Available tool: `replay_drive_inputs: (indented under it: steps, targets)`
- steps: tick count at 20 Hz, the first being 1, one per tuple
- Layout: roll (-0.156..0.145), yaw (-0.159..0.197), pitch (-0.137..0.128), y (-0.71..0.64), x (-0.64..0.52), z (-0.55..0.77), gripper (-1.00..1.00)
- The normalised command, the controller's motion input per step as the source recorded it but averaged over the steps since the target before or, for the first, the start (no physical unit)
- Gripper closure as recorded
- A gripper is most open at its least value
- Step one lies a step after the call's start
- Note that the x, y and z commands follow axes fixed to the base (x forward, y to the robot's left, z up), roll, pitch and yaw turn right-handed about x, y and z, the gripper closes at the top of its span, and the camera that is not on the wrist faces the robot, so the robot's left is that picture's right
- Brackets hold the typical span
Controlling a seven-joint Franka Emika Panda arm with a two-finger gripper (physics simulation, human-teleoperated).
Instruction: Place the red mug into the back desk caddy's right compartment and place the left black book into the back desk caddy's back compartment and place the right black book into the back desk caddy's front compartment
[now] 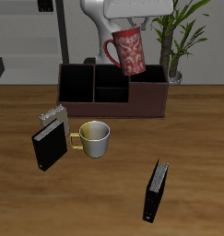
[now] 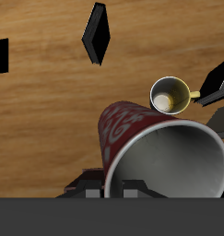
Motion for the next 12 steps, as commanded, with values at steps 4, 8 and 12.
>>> replay_drive_inputs:
  steps: [4, 8, 12]
  targets:
    - [0.004, -0.010, 0.034, 0.17, -0.34, -0.24, 1.00]
    - [0.023, -0.016, 0.034, 0.22, -0.38, -0.23, 1.00]
    - [0.010, -0.010, 0.034, 0.26, -0.38, -0.11, 1.00]
